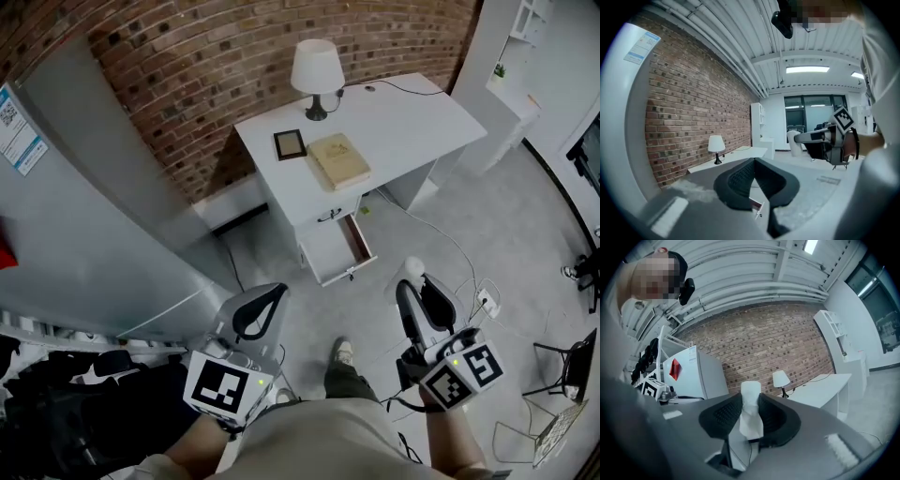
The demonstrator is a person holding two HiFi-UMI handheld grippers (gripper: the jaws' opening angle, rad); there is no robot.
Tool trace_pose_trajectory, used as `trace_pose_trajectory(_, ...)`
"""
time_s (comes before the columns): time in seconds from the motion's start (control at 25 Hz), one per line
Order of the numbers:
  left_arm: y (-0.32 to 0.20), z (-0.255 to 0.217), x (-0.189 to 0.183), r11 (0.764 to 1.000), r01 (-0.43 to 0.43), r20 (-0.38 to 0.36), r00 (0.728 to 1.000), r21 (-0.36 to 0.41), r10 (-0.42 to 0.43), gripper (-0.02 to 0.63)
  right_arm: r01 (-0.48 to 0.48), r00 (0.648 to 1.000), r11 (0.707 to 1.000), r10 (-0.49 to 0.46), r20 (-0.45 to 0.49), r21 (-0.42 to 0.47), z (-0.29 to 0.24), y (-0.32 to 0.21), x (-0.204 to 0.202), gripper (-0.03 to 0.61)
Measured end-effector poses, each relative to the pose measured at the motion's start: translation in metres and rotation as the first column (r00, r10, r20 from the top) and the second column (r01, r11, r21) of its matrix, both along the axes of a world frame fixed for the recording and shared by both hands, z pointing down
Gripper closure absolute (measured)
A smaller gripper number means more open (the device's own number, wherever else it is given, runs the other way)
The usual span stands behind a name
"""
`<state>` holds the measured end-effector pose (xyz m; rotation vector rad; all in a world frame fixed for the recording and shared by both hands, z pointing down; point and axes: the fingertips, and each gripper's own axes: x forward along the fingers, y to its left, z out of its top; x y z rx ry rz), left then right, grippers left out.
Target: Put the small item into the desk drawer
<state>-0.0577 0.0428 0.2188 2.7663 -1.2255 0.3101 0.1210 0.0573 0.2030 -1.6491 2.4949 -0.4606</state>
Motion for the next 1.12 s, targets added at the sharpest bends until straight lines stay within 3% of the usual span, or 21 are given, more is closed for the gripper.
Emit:
trace_pose_trajectory(0.2, -0.050, 0.023, 0.048, 1.000, 0.021, 0.048, 0.999, -0.008, -0.021, 0.611, 0.080, 0.997, 0.995, -0.079, 0.012, -0.060, 0.031, -0.068, 0.043, 0.459)
trace_pose_trajectory(0.52, -0.109, 0.069, 0.092, 0.993, 0.066, 0.052, 0.997, -0.099, -0.061, 0.611, 0.177, 0.983, 0.969, -0.184, -0.024, -0.173, 0.098, -0.153, 0.067, 0.457)
trace_pose_trajectory(1.12, -0.192, 0.233, 0.108, 0.961, 0.023, 0.103, 0.995, -0.274, 0.006, 0.611, 0.190, 0.977, 0.907, -0.212, -0.019, -0.375, 0.288, -0.234, 0.035, 0.457)
